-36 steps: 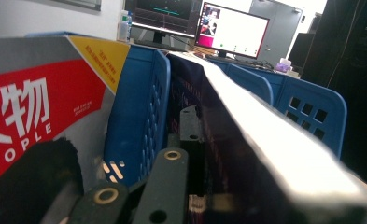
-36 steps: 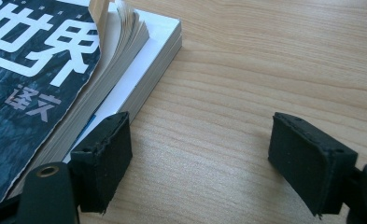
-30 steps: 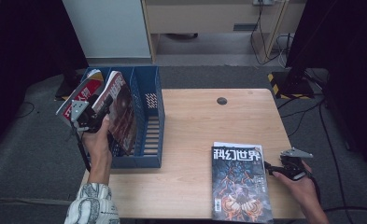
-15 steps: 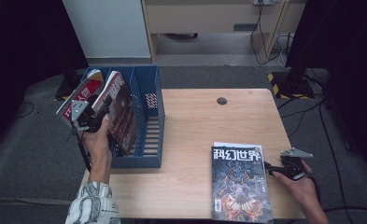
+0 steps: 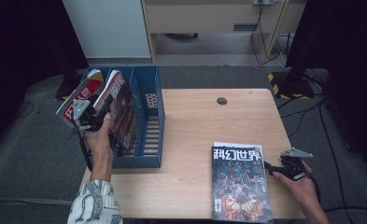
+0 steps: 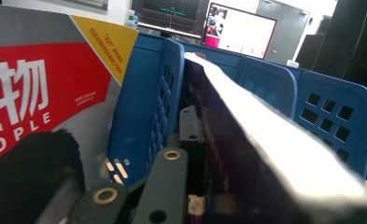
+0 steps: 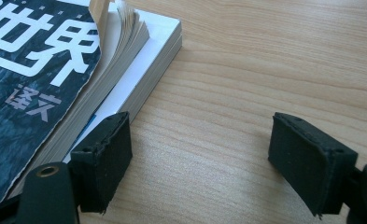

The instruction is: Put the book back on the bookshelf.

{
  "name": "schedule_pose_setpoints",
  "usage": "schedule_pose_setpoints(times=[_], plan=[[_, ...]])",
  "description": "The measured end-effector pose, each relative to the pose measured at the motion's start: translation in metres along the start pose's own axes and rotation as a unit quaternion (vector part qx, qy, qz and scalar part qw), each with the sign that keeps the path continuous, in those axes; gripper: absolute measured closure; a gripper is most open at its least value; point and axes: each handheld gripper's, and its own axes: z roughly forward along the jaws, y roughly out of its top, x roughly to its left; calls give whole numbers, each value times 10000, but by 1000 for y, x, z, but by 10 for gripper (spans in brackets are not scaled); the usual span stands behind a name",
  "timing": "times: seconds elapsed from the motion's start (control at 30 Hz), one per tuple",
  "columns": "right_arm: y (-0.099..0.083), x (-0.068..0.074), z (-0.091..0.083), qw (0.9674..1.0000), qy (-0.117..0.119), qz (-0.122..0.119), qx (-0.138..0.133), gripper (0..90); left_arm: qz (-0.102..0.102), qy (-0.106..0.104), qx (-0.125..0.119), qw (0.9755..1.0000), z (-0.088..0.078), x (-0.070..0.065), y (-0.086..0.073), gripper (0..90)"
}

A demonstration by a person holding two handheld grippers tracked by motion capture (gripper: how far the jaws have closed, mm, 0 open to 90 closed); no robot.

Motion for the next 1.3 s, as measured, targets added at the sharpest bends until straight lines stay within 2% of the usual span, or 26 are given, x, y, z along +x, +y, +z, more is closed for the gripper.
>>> schedule_pose_setpoints(times=[0.47, 0.6, 0.87, 1.1, 1.3], plan=[[0, 0, 0, 10000, 2, -2, 1, 216, 2, 62, -39, 10000, 3, 4, -5, 835], [0, 0, 0, 10000, 2, -2, 2, 216, -55, 57, -46, 10000, 3, 4, -7, 834], [0, 0, 0, 10000, 2, 1, 2, 216, -100, 80, -1, 9999, 2, 4, -8, 829], [0, 0, 0, 10000, 0, 2, 3, 216, 19, 198, 73, 9998, 1, 2, -7, 818], [0, 0, 0, 10000, -2, 3, 1, 216, -39, 249, 170, 9995, -2, 4, -12, 790]])
